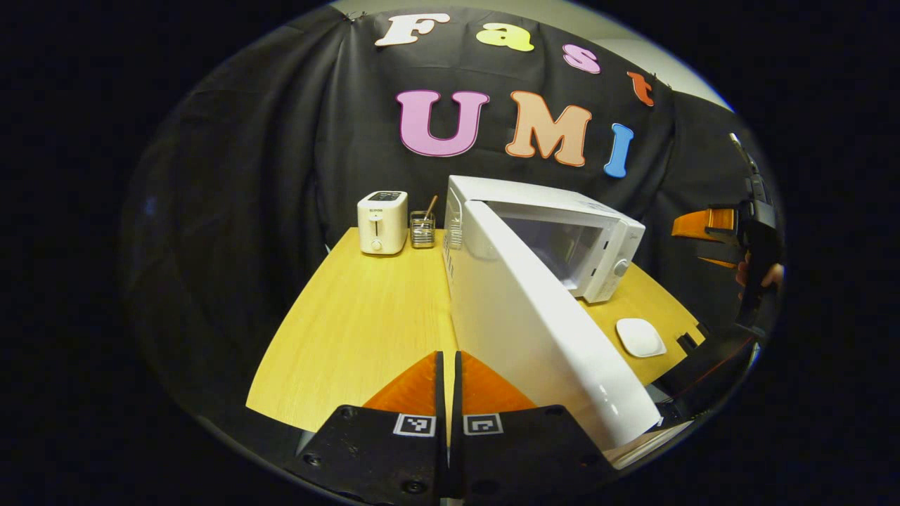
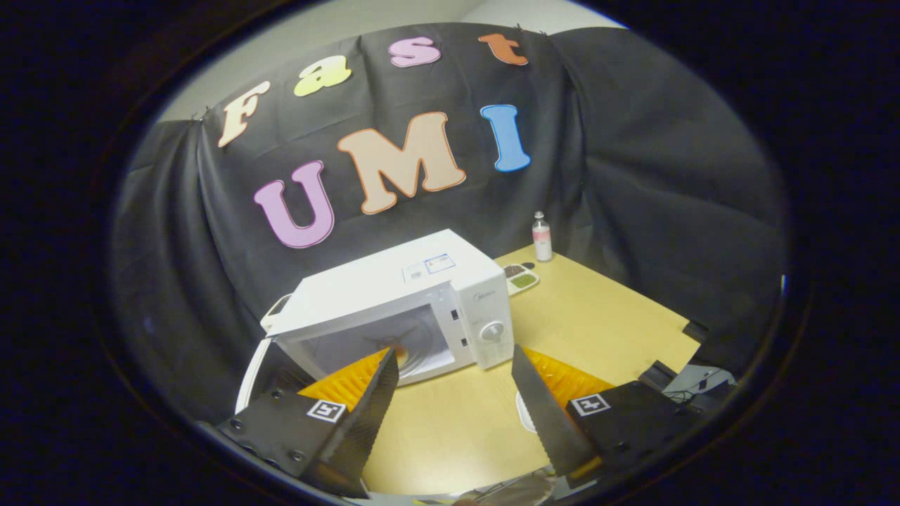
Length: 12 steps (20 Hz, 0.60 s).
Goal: Open the microwave oven with the left hand, put the food in, and close the microwave oven.
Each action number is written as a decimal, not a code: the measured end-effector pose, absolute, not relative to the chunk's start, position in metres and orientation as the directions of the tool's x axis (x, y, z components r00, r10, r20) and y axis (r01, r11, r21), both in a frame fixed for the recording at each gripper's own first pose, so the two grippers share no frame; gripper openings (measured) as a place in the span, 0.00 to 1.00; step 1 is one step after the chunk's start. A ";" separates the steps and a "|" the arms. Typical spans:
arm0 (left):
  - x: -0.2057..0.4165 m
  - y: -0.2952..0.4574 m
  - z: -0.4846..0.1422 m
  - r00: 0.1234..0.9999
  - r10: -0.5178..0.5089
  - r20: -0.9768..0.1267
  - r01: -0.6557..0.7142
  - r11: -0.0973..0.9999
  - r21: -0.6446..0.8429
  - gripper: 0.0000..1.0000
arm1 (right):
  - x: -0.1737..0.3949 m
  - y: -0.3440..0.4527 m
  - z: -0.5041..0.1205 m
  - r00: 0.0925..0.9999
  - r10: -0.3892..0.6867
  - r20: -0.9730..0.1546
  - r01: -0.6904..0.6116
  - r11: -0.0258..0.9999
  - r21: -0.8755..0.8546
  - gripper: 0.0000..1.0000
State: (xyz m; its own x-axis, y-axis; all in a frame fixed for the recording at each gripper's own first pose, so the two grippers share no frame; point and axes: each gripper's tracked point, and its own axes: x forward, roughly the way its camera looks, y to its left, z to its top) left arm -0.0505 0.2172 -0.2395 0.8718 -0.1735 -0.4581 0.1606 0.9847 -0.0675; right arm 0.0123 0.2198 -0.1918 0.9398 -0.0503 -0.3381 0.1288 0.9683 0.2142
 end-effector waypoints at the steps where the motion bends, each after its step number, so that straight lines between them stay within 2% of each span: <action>1: -0.051 0.213 -0.239 0.869 -0.180 -0.461 0.170 0.983 -0.064 0.00 | 0.012 0.216 -0.190 0.939 -0.056 -0.339 0.136 0.966 0.219 1.00; 7: -0.051 0.184 -0.235 0.859 -0.215 -0.464 0.214 0.975 -0.054 0.00 | 0.014 0.188 -0.184 0.939 -0.073 -0.336 0.146 0.969 0.198 1.00; 12: -0.045 0.151 -0.233 0.863 -0.184 -0.470 0.187 0.982 -0.040 0.00 | 0.027 0.161 -0.180 0.940 -0.049 -0.337 0.114 0.978 0.177 0.99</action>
State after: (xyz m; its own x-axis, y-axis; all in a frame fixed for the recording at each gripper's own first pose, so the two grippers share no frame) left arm -0.0454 0.1514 -0.2330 0.8633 -0.1837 -0.4700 0.1868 0.9816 -0.0405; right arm 0.0271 0.1607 -0.1801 0.9404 -0.0486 -0.3367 0.1140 0.9775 0.1773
